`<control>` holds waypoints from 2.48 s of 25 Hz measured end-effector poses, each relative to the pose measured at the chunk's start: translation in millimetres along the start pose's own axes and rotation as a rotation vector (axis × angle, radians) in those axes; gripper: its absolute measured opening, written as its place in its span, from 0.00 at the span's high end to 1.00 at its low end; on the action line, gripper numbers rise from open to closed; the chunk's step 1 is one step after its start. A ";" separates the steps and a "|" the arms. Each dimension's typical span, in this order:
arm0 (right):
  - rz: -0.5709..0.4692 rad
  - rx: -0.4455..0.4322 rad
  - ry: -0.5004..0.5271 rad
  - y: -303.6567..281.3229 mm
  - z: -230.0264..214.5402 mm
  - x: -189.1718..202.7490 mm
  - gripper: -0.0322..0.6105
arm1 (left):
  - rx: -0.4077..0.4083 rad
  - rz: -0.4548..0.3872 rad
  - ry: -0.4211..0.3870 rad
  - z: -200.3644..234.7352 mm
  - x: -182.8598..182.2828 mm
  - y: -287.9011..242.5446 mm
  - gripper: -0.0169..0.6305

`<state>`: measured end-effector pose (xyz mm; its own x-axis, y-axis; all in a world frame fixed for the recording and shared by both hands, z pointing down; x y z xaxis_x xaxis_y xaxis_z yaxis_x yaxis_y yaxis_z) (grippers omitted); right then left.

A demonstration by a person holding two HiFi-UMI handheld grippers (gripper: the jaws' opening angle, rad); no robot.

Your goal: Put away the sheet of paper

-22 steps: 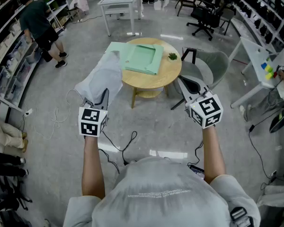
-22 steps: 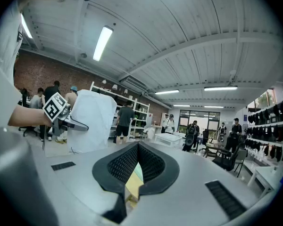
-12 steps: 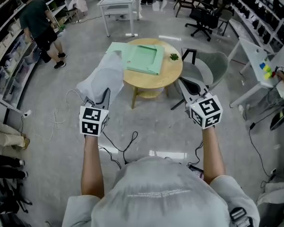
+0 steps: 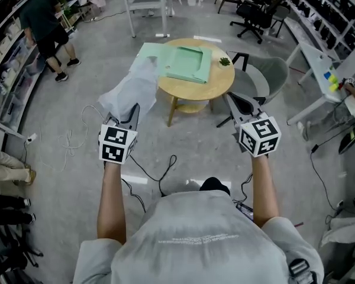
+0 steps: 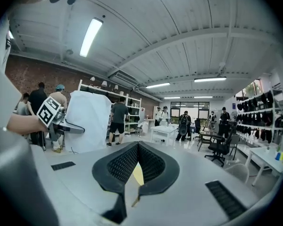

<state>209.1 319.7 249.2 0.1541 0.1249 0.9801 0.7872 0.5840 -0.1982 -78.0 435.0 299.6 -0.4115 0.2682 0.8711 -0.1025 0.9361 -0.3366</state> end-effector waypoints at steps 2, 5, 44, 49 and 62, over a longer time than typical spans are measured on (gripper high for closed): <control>0.014 -0.006 0.006 -6.0 6.3 4.7 0.91 | 0.008 0.006 0.007 5.1 7.7 -1.4 0.94; 0.047 -0.024 0.057 -20.6 10.7 11.5 0.91 | 0.010 0.018 0.022 11.5 17.5 -7.6 0.94; 0.147 -0.208 -0.259 -337.0 -350.5 51.8 0.91 | -0.009 0.285 0.159 101.0 -46.8 -425.9 0.94; 0.200 -0.227 -0.227 -353.2 -349.3 69.0 0.91 | 0.002 0.320 0.182 104.1 -30.8 -436.0 0.94; 0.253 -0.089 -0.207 -385.3 -310.7 86.5 0.91 | 0.151 0.317 0.275 154.6 33.6 -466.0 0.94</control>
<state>104.6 -143.7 413.0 0.2335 0.4225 0.8758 0.7901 0.4425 -0.4241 -184.1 -27.5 430.3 -0.1899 0.6065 0.7721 -0.1498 0.7593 -0.6333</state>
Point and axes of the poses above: the fingertips, and each gripper's own axes: y backward along the fingers, z to its left, x out of its underside, the point moved 4 cm from there along y, backward along the fingers, and after that the axes turned 7 degrees about -y, right-handed, at the moved point
